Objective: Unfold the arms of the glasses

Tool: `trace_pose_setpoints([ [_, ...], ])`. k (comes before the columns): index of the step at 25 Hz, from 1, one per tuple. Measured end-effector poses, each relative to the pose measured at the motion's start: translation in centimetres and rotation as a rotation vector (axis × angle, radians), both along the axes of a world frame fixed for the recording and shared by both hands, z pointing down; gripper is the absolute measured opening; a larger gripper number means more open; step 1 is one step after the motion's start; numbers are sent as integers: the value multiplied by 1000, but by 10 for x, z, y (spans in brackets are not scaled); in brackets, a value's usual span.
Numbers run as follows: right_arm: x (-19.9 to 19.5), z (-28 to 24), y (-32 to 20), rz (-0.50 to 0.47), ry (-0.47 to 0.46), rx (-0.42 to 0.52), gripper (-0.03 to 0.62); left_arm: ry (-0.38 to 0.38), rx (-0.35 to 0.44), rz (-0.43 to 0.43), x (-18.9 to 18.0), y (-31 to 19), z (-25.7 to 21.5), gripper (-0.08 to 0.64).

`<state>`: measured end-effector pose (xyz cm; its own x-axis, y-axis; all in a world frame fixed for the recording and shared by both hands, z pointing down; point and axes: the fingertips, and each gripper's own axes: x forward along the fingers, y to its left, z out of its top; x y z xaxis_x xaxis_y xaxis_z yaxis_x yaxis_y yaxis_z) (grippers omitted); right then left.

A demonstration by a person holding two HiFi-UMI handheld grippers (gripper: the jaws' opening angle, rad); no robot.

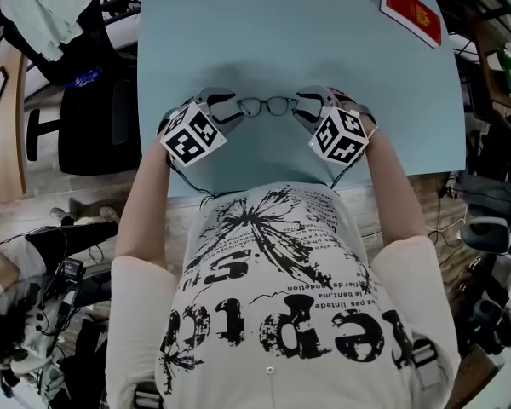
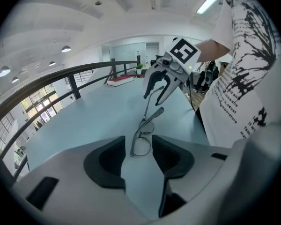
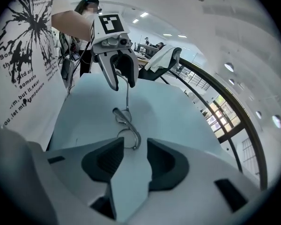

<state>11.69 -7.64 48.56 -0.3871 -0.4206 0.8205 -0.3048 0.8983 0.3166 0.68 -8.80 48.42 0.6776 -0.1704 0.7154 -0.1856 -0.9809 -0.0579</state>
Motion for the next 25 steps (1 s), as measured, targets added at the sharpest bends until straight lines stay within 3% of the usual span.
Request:
trace_pose_setpoints([
  [4,-6,1,5,60,-18,14,181,35,14,-24,-19,4,0,179],
  [9,-3,-32,17,223,-154,65,173,142,74,-99,-28,14,-32,178],
  [12,-2,-50,24,351,-225,98,83,222,126,-147,-34,21,-64,161],
  [15,-8,-66,33,472,-331,145,32,325,174,-219,-44,25,-93,76],
  [19,-18,-101,42,560,-457,252,12,438,247,-272,-50,33,-131,34],
  [25,-28,-162,49,589,-576,457,11,583,384,-377,-59,41,-193,29],
])
